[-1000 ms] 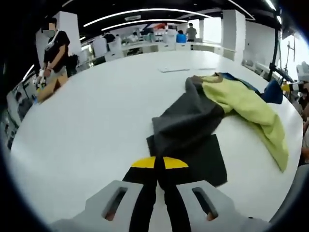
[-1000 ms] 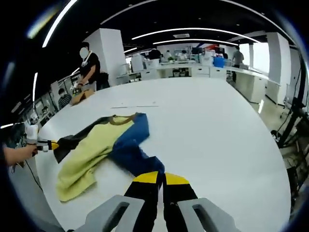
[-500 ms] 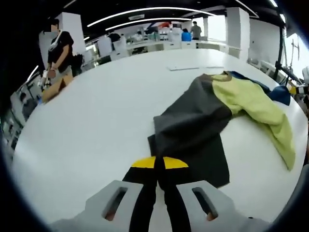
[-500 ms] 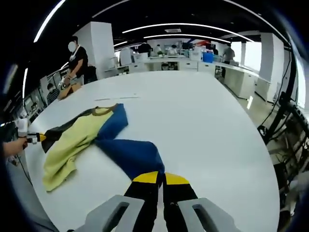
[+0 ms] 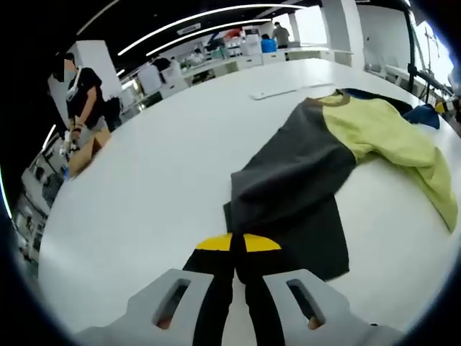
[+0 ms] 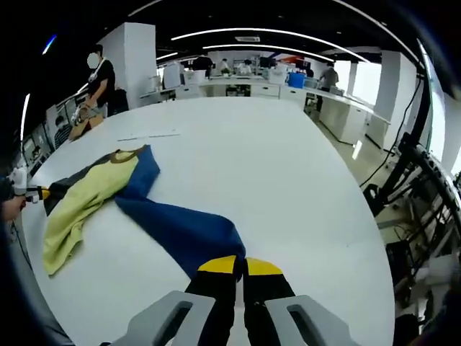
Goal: Fold the garment on the visible template until the final outline fits inside the template.
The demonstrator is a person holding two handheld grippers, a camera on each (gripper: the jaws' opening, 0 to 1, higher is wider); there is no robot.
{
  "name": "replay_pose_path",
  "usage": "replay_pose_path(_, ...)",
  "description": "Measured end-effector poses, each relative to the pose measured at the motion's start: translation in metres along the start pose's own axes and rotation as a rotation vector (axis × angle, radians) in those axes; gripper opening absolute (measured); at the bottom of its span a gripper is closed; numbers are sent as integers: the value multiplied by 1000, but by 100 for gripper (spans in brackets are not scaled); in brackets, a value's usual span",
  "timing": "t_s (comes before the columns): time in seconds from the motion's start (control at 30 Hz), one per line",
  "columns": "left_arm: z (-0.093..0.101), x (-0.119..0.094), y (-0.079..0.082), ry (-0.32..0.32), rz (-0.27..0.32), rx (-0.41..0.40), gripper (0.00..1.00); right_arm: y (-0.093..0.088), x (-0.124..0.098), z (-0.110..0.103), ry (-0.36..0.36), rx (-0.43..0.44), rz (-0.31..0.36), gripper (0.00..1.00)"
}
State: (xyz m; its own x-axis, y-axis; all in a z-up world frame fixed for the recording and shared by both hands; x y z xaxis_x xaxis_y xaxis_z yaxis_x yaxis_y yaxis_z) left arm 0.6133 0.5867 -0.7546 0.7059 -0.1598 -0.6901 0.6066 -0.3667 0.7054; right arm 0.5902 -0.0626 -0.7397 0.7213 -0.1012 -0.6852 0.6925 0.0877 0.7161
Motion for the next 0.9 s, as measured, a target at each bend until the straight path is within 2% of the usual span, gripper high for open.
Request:
replay_pose_path(0.37, -13, -1, 0, 21, -21, 21, 0, -5, 14, 27, -54, -49, -42, 0)
replay_pose_path(0.5, -17, 0, -3, 28, -33, 22, 0, -5, 15, 28, -65, 4, -41, 0)
replay_pose_path(0.9, -28, 4, -5, 45, -53, 7, 0, -15, 21, 48, -141, -9, -101, 0)
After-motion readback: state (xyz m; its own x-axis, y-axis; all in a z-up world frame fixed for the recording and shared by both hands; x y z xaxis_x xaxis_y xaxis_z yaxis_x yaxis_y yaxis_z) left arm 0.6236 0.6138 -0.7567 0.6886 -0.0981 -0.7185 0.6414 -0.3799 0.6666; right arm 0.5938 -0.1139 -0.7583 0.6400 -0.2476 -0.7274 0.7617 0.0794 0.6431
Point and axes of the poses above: the point that each gripper's makers call its tool centre point, and the gripper's own axes: x roughly forward along the fingers, z roughly to its right, y roughly out of its top, the point moved 1 cm from there along -x, roughly backward along the fingers, and after that the axes turned 9 degrees about -y, right-handed, at the moved point
